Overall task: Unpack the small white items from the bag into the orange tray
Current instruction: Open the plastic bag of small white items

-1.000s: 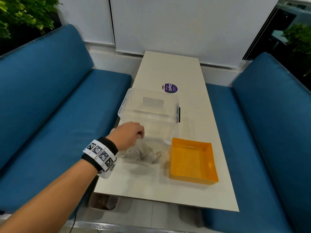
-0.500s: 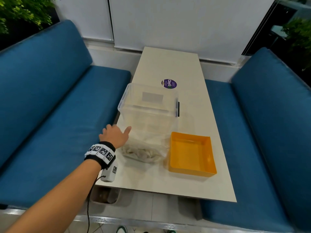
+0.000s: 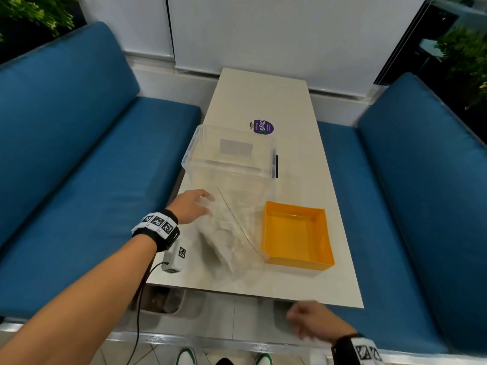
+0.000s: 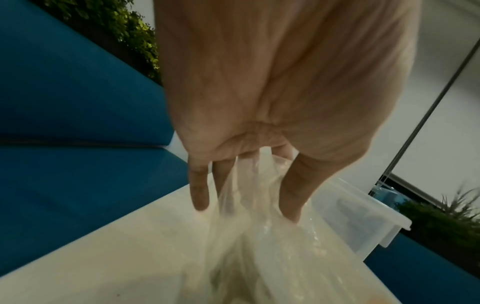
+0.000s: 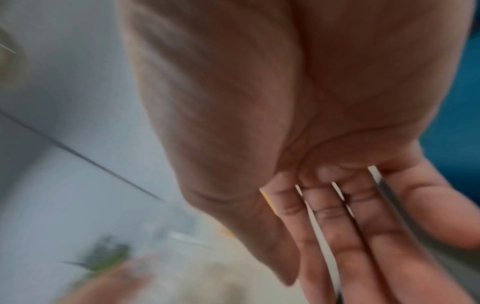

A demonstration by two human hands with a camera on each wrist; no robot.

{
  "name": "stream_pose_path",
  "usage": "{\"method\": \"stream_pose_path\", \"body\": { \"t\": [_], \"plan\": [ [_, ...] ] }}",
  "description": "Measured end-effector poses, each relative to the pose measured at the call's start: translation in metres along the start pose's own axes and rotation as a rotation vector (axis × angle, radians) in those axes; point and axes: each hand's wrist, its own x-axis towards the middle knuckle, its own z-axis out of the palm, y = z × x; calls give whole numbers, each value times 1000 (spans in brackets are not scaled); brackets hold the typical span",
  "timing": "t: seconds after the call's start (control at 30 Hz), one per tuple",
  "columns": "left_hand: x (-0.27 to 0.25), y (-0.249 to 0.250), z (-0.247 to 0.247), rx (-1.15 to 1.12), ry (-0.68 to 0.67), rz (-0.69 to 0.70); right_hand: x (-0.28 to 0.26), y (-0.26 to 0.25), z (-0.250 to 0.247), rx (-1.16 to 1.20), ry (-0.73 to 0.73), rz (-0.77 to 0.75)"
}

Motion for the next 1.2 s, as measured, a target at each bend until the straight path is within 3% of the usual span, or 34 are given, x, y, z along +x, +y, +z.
{"method": "stream_pose_path", "body": {
  "t": [0.13,0.27,0.43,0.6,0.8,0.93,0.97,1.1,1.2],
  "plan": [
    [2,10,-1,-71,89,70,-24,-100,-47,-47,158,-287],
    [2,28,-3,-180,110,152,-5,-175,-79,-90,355,-499],
    [4,47,-8,-170,79,251,39,-230,-90,-101,603,-591],
    [8,60,-8,-225,115,321,58,-250,-93,-110,710,-656],
    [13,61,1,-161,224,262,68,-251,-86,-64,765,-692],
    [6,70,10,-113,563,257,73,-249,-84,146,747,-614],
    [3,76,11,-169,560,277,72,-249,-84,224,715,-597],
    [-6,96,11,-410,340,230,68,-250,-81,530,544,-595],
    [-7,99,10,-532,320,209,64,-252,-80,659,449,-609]
  ]
}}
